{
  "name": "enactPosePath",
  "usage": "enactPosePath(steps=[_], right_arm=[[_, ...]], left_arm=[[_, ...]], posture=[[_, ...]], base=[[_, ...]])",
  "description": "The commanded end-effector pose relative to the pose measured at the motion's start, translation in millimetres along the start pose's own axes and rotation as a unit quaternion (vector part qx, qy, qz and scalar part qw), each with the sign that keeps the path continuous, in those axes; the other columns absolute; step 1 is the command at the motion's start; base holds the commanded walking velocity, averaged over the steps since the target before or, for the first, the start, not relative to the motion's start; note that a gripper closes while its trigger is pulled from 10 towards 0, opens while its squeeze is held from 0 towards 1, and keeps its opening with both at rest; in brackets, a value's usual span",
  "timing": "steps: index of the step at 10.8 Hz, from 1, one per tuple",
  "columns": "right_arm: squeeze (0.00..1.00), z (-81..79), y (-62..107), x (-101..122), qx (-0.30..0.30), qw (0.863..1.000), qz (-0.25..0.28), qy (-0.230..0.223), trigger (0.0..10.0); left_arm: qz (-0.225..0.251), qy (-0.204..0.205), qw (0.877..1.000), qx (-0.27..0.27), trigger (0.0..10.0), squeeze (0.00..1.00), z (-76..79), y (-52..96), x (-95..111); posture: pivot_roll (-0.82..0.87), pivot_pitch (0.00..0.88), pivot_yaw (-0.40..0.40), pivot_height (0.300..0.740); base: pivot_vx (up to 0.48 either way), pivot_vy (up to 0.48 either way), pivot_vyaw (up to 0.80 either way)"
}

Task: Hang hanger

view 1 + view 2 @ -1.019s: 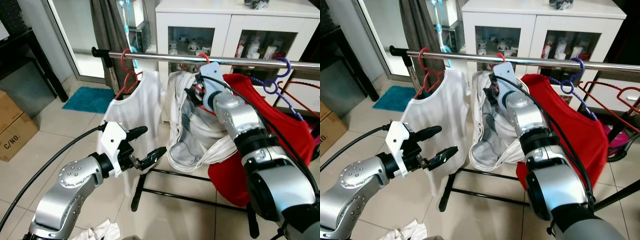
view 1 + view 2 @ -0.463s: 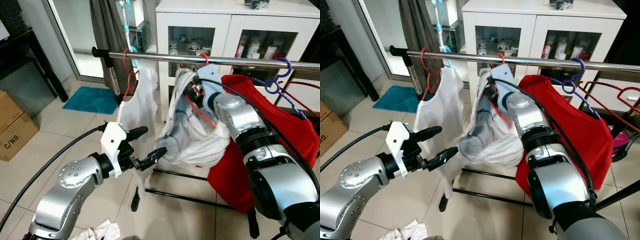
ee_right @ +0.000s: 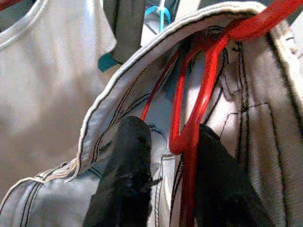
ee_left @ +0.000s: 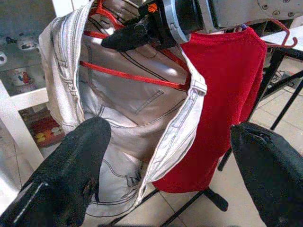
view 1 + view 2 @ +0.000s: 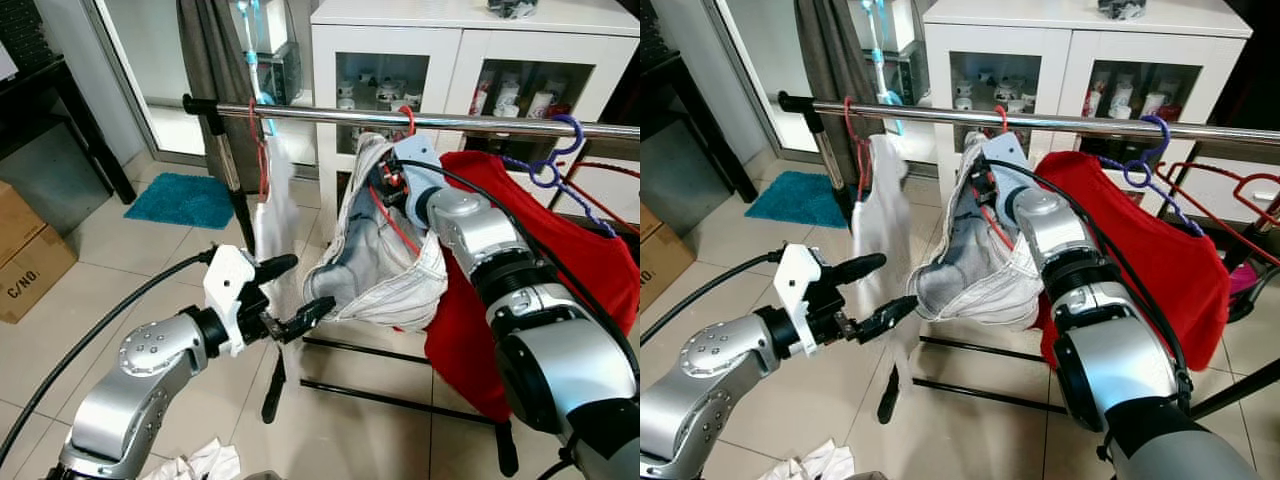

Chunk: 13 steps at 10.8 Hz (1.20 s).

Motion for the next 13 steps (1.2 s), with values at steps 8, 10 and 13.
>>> enactPosePath(steps=[8,10,13], right_arm=[[0.00,5.0,-0.3,12.7,-0.017,0.999,0.036,-0.004,0.0],[0.00,3.6,4.0,24.5,-0.015,0.996,0.088,0.005,0.0],[0.00,10.9,22.1,22.4,-0.030,0.989,0.145,0.012,0.0]], left_arm=[[-0.005,-0.008,1.000,0.019,10.0,0.00,-4.4,0.2,-1.9],[0.004,-0.001,0.996,0.088,10.0,0.00,-18.1,-5.2,-3.0],[0.022,0.013,0.994,0.110,10.0,0.00,-18.5,-7.8,-3.0]], posture=[[0.01,0.000,0.090,0.740],[0.01,0.000,0.084,0.740],[0.01,0.000,0.077,0.740]], base=[[0.000,0.000,0.00],[0.000,0.000,0.00],[0.000,0.000,0.00]])
Point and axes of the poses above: a point about 5 cm out from each wrist's last joint towards the gripper, its own y axis pointing back from the gripper into the wrist, its own x axis along the axis of the wrist's last joint, z = x × y, the point moved 2 cm from there along -y, pointing out of the wrist towards the gripper, and after that the axes turned 9 degrees about y, right-handed, at the moved point
